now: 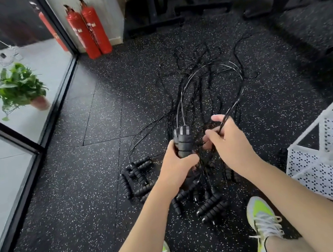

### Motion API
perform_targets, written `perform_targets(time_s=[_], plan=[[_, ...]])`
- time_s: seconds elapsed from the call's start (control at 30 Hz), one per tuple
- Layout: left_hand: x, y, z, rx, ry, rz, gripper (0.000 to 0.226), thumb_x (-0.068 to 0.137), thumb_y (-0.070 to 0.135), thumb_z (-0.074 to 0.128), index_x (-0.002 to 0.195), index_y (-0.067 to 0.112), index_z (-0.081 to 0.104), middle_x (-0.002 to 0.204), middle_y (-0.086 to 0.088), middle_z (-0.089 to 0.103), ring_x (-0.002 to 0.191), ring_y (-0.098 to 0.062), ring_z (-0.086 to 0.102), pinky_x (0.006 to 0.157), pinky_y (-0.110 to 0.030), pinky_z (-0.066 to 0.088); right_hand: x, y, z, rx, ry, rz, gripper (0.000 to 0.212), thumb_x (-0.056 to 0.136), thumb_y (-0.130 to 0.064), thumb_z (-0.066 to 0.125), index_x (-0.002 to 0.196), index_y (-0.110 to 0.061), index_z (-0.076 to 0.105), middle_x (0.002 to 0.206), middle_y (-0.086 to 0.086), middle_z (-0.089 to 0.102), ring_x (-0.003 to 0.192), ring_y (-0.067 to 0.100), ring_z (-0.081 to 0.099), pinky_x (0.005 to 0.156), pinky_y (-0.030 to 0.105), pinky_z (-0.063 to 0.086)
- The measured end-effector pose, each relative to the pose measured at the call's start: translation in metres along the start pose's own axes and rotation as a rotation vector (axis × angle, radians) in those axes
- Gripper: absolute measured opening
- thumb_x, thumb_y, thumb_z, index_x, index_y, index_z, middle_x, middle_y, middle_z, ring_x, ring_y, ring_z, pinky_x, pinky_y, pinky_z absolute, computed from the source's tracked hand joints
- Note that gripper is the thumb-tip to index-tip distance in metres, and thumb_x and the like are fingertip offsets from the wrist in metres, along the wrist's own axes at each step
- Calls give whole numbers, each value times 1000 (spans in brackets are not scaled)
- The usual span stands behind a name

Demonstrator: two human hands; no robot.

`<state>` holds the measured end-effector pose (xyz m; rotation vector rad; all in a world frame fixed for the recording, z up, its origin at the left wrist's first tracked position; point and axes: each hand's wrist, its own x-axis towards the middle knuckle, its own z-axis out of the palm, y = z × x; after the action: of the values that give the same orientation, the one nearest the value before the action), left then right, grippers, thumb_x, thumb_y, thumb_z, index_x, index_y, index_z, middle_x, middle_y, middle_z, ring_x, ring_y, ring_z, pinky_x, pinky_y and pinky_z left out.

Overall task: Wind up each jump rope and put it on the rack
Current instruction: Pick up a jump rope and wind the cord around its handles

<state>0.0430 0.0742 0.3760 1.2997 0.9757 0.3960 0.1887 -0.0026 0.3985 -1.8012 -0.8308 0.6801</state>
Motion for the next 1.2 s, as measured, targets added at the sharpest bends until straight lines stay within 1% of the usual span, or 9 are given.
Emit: perform_targets(time_s=[0.1, 0.2, 0.37, 0.57, 0.73, 0.83, 0.97, 1.07, 1.2], plan=[[-16, 14, 7, 81, -11, 63, 56, 69, 20, 68, 119, 40, 52, 83, 4, 60, 69, -18, 54, 69, -38, 52, -8, -5, -29, 172, 112, 67, 44, 97, -26, 65, 134, -26, 41, 96, 0, 71, 83, 8, 73, 94, 40, 56], [-37, 27, 12, 214, -9, 130, 69, 76, 19, 71, 133, 46, 44, 90, 10, 62, 70, -12, 53, 67, -28, 49, -16, -19, -69, 276, 262, 79, 58, 88, -43, 71, 136, -27, 45, 101, -7, 70, 94, 11, 72, 103, 50, 51], [-78, 42, 30, 518, 70, 204, 71, 78, 26, 68, 133, 54, 33, 97, 15, 69, 79, -14, 65, 74, -38, 56, -48, -39, -113, 138, 335, 38, 69, 86, -53, 73, 144, -31, 43, 120, -14, 64, 110, 0, 60, 99, 29, 44], [-108, 36, 57, 660, 96, 259, 54, 76, 32, 64, 122, 49, 42, 96, 17, 65, 87, -16, 62, 79, -38, 52, -84, -41, -117, -213, -96, -13, 51, 79, -73, 59, 120, -43, 61, 97, -21, 71, 98, -3, 63, 92, 28, 46], [-99, 29, 64, 581, 35, 300, 60, 78, 19, 66, 128, 43, 43, 104, 17, 62, 89, -8, 60, 75, -33, 52, -75, -19, -95, -275, 37, -193, 24, 95, -55, 53, 103, -36, 66, 136, -17, 51, 130, 4, 41, 108, 29, 32], [-85, 31, 63, 611, -7, 312, 62, 76, 19, 65, 128, 45, 42, 107, 17, 62, 92, -10, 61, 80, -40, 55, -66, -20, -94, -182, -25, -146, 21, 102, -49, 47, 108, -35, 62, 102, -19, 71, 92, 14, 63, 83, 23, 45], [-66, 32, 64, 587, -66, 352, 64, 77, 12, 65, 130, 41, 43, 114, 19, 58, 101, -2, 56, 82, -23, 47, -51, -20, -97, -207, -47, -141, 51, 101, -52, 48, 71, -11, 53, 54, -7, 45, 52, 10, 40, 57, 29, 32], [-54, 32, 67, 569, -35, 323, 50, 79, 14, 67, 120, 35, 47, 105, 15, 60, 92, -5, 57, 73, -23, 43, -40, -18, -100, -4, -85, -39, 49, 102, -44, 53, 73, -5, 47, 52, -8, 37, 51, 19, 35, 55, 34, 29], [-45, 32, 69, 516, 3, 278, 38, 80, 15, 69, 108, 31, 50, 93, 15, 63, 75, -1, 56, 61, -13, 39, -38, -31, -105, 185, -158, 25, 23, 105, -20, 52, 93, -4, 65, 63, 4, 56, 52, 22, 45, 47, 29, 39]])
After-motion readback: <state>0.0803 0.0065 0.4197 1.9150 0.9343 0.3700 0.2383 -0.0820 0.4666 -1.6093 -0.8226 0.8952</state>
